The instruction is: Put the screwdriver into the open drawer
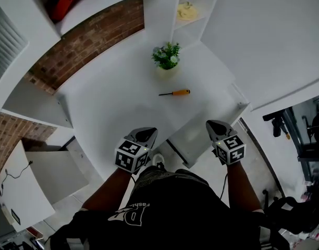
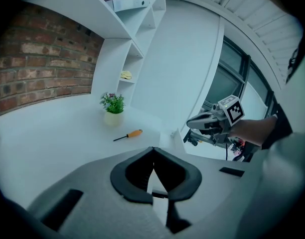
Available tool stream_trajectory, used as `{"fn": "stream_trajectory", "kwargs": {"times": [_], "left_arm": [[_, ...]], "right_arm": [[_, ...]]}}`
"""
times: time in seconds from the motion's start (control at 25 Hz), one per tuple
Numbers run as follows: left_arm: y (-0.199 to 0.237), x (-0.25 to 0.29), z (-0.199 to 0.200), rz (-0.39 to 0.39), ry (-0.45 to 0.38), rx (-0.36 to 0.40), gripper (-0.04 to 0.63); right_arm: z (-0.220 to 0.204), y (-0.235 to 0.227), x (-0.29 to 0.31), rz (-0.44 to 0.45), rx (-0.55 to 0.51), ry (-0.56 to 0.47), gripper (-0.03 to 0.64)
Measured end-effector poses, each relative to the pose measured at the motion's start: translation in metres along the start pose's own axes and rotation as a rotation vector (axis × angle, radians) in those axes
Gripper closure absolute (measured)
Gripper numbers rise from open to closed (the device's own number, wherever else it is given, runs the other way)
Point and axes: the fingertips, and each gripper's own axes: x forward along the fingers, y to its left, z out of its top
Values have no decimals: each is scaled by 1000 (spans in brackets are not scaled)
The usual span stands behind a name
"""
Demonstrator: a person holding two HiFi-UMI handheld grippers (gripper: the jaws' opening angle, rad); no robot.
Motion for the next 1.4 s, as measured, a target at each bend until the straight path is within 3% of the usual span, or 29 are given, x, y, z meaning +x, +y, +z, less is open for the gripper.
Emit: {"fn": "stream_trajectory", "kwargs": {"times": [0.48, 0.64, 0.92, 1.4], "left_arm": [[44, -11, -6, 69, 2, -30, 578], [52, -22, -14, 106, 2, -60, 578], [63, -36, -34, 195, -11, -147, 578], [67, -32, -61, 296, -6, -296, 578]], "right_arm": [[54, -1, 86, 11, -283, 76, 612], [52, -2, 123, 38, -406, 134, 611], [36, 0, 183, 110, -760, 280, 611], [-1, -10, 252, 252, -996, 447, 571]]}}
